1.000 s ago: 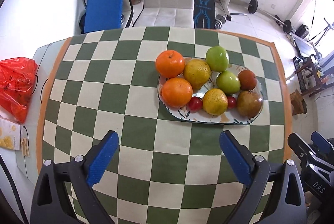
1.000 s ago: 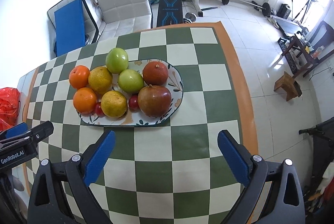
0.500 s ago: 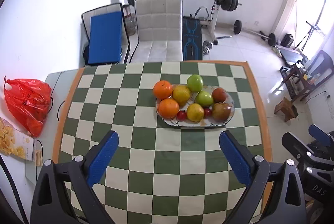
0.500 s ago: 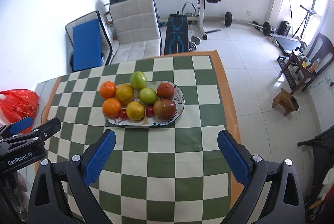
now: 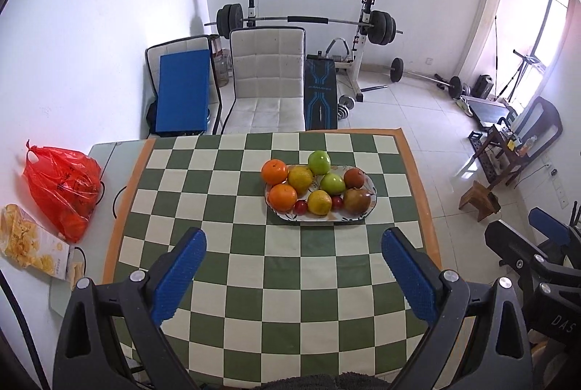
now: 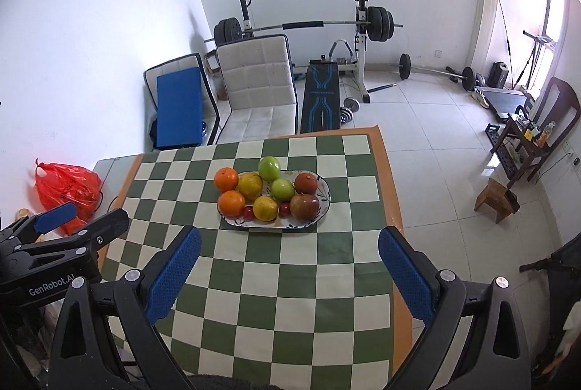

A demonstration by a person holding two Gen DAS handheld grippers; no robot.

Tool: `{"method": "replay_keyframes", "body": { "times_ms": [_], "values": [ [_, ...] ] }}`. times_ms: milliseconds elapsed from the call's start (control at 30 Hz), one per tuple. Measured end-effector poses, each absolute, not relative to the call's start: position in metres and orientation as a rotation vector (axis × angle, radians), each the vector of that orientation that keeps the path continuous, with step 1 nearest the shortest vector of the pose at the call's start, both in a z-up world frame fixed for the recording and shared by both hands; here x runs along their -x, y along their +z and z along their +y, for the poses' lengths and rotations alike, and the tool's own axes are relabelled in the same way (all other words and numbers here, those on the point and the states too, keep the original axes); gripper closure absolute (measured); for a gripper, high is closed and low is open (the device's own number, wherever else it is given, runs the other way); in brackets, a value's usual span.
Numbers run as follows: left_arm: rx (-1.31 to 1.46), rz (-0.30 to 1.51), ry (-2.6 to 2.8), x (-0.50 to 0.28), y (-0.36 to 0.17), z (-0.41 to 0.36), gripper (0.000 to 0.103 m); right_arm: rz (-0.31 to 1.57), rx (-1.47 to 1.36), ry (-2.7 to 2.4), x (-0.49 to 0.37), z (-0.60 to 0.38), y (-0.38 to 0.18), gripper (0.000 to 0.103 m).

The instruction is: Organize fruits

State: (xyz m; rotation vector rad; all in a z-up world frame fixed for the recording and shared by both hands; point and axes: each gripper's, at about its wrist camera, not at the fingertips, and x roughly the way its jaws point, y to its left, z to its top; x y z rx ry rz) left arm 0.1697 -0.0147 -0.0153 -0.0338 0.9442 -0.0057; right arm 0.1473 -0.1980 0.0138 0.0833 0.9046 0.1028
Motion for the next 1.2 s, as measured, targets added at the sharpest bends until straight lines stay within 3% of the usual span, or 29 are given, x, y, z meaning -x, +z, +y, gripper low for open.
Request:
{"method": "replay_keyframes", "body": {
  "times_ms": [533, 1200],
  "values": [
    [0.046, 0.927, -0.004, -0.151, -0.005, -0.013, 0.004, 0.859, -0.074, 0.108, -0.112, -0.198, 0.062, 0.003],
    [0.019, 0.898, 0.053, -0.195, -0.035, -0.017, 0.000, 0.876, -0.064, 0.058, -0.161, -0.210, 0.013, 0.003]
  ]
}}
